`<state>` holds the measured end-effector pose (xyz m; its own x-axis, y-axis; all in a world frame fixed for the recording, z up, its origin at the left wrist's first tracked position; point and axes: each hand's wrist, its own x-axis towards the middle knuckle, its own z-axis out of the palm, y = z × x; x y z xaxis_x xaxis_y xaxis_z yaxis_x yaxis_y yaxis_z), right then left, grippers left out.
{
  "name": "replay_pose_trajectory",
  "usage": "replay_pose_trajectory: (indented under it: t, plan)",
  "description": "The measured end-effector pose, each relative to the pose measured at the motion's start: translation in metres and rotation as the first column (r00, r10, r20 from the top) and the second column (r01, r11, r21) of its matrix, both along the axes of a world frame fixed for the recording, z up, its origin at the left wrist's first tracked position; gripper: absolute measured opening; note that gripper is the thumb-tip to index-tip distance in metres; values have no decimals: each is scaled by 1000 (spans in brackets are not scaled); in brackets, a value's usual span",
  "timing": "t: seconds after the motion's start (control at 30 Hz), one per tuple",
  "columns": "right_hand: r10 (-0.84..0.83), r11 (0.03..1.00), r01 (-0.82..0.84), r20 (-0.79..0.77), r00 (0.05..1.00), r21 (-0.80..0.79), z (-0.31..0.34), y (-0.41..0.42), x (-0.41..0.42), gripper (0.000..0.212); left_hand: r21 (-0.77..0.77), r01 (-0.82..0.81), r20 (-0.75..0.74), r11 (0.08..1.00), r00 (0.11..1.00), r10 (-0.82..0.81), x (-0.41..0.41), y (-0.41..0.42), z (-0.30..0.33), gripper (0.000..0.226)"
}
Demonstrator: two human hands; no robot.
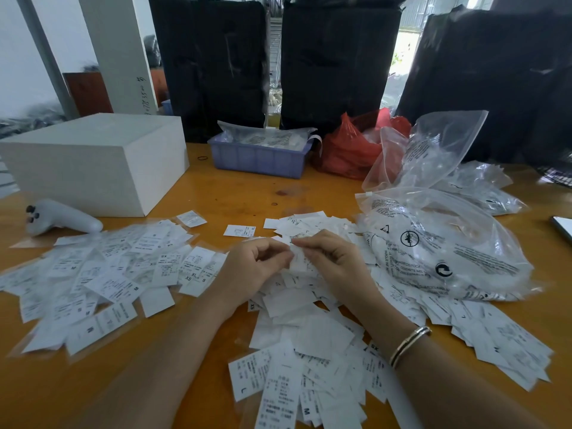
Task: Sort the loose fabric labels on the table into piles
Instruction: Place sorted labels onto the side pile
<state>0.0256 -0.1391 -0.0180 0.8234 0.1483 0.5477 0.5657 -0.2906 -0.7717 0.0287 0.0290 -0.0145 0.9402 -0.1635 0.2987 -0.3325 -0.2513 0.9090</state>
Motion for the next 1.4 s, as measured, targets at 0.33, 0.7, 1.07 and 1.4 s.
replay_pose_trajectory:
  t: [0.33,0.7,1.07,1.4]
  plan:
    - [-21,999,19,-64,998,-36,1,4,-2,40,42,45,-32,998,999,-44,0,-1,1,8]
    - [-29,992,48,-166,986,114,0,-1,4,31,16,-46,-9,999,999,46,2,1,0,10]
    - [62,997,-70,-194,979,-32,3,4,-1,42,36,-47,16,998,999,46,5,2,-5,11]
    - [-15,999,23,-240,971,30,5,2,1,21,-42,-85,-24,995,996,84,2,1,-1,4]
